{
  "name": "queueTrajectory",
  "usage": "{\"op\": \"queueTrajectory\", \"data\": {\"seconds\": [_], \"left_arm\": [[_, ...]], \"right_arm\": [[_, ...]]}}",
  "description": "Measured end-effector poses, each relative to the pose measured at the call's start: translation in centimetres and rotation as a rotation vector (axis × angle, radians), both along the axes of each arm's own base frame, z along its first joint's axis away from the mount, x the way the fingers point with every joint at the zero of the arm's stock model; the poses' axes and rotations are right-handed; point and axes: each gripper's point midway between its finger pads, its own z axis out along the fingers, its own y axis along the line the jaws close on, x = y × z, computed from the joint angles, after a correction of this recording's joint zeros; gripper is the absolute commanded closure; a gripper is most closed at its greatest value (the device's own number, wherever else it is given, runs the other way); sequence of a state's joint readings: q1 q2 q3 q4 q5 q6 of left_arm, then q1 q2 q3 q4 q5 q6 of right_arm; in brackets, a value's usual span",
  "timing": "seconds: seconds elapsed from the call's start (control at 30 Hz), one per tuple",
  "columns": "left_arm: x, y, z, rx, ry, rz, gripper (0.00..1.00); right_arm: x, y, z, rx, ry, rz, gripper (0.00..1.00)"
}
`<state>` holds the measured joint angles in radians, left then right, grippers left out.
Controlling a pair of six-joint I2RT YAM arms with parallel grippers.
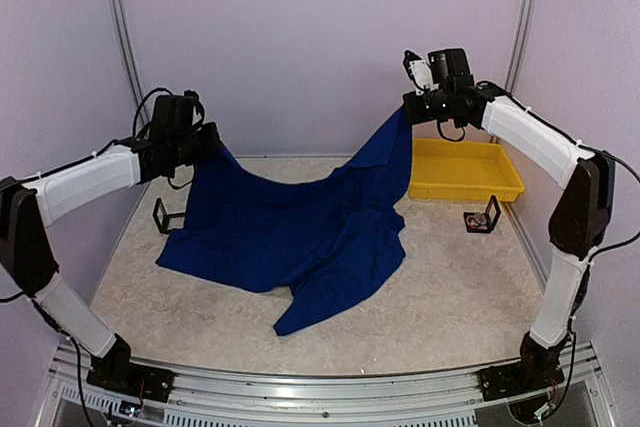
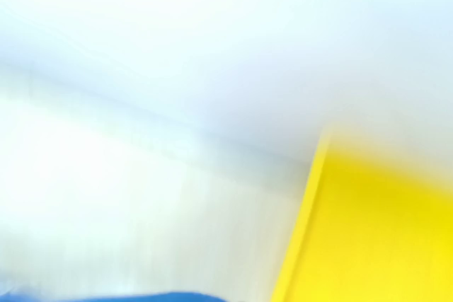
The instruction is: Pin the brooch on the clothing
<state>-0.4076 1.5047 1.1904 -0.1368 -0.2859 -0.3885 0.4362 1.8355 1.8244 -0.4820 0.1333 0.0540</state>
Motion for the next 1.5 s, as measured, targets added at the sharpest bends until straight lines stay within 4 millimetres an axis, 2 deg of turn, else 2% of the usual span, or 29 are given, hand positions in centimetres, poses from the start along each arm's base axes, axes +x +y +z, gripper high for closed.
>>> {"op": "queueTrajectory", "data": {"seconds": [0.03, 0.07, 0.1, 0.13, 0.17, 0.2, 0.23, 0.3, 0.37, 0.43, 0.5, 0.57, 0.63, 0.67, 0.73, 0.83, 0.87, 0.93, 1.0, 1.07, 1.17, 1.23, 1.33, 1.5], "left_arm": [[2.5, -0.2, 2.4, 0.008, -0.045, 0.005, 1.0], [4.6, -0.5, 4.9, 0.014, -0.095, 0.007, 1.0], [6.6, -0.8, 8.1, 0.018, -0.159, 0.011, 1.0], [8.0, -1.0, 10.7, 0.019, -0.217, 0.013, 1.0], [9.0, -1.2, 13.8, 0.018, -0.284, 0.012, 1.0], [9.4, -1.4, 16.4, 0.019, -0.34, 0.009, 1.0], [9.3, -1.5, 18.9, 0.02, -0.392, 0.004, 1.0], [8.6, -1.5, 22.5, 0.026, -0.469, -0.004, 1.0], [7.5, -1.4, 25.0, 0.033, -0.524, -0.012, 1.0], [6.4, -1.3, 26.2, 0.041, -0.546, -0.021, 1.0], [5.7, -1.3, 25.6, 0.046, -0.539, -0.03, 1.0], [4.7, -1.2, 22.9, 0.061, -0.484, -0.042, 1.0], [3.9, -1.0, 19.0, 0.072, -0.402, -0.053, 1.0], [3.4, -1.0, 16.8, 0.075, -0.355, -0.058, 1.0], [2.1, -1.1, 11.6, 0.072, -0.247, -0.074, 1.0], [-1.0, -1.5, 3.6, 0.053, -0.077, -0.104, 1.0], [-2.3, -1.7, 1.4, 0.039, -0.029, -0.113, 1.0], [-5.2, -2.1, -2.4, 0.021, 0.055, -0.141, 1.0], [-8.1, -2.3, -5.6, -0.01, 0.132, -0.162, 1.0], [-10.4, -2.2, -7.6, -0.046, 0.182, -0.168, 1.0], [-12.7, -1.4, -9.5, -0.082, 0.228, -0.152, 1.0], [-14.1, -0.6, -10.6, -0.102, 0.257, -0.13, 1.0], [-15.6, 0.2, -11.0, -0.131, 0.278, -0.104, 1.0], [-17.2, 0.2, -9.8, -0.208, 0.265, -0.095, 1.0]], "right_arm": [[2.3, 0.1, 2.9, 0.025, -0.075, 0.001, 1.0], [3.7, 0.3, 5.4, 0.05, -0.145, 0.009, 1.0], [5.1, 0.2, 9.2, 0.076, -0.237, 0.011, 1.0], [5.7, 0.1, 11.9, 0.098, -0.309, 0.015, 1.0], [5.7, -0.2, 15.8, 0.125, -0.408, 0.021, 1.0], [5.2, -0.4, 18.1, 0.139, -0.47, 0.024, 1.0], [4.1, -0.7, 21.3, 0.157, -0.552, 0.03, 1.0], [1.1, -1.6, 26.1, 0.18, -0.679, 0.04, 1.0], [-2.2, -2.7, 29.3, 0.191, -0.759, 0.051, 1.0], [-5.7, -3.7, 31.9, 0.205, -0.821, 0.067, 1.0], [-8.2, -4.3, 32.7, 0.213, -0.842, 0.088, 1.0], [-10.2, -4.3, 31.4, 0.213, -0.813, 0.121, 1.0], [-11.0, -4.0, 28.4, 0.207, -0.743, 0.144, 1.0], [-11.2, -3.6, 26.0, 0.201, -0.686, 0.158, 1.0], [-11.6, -2.2, 19.6, 0.184, -0.532, 0.2, 1.0], [-13.2, 0.1, 9.3, 0.176, -0.255, 0.269, 1.0], [-13.9, 0.5, 6.7, 0.175, -0.179, 0.284, 1.0], [-16.3, 1.2, 0.9, 0.179, 0.008, 0.318, 1.0], [-18.9, 1.5, -3.1, 0.195, 0.165, 0.339, 1.0], [-21.3, 1.5, -6.0, 0.218, 0.296, 0.35, 1.0], [-24.3, 1.2, -9.5, 0.236, 0.482, 0.342, 1.0], [-26.1, 1.0, -11.1, 0.235, 0.597, 0.33, 1.0], [-28.2, 0.7, -12.1, 0.229, 0.711, 0.324, 1.0], [-31.5, 0.1, -13.0, 0.217, 0.866, 0.325, 1.0]]}}
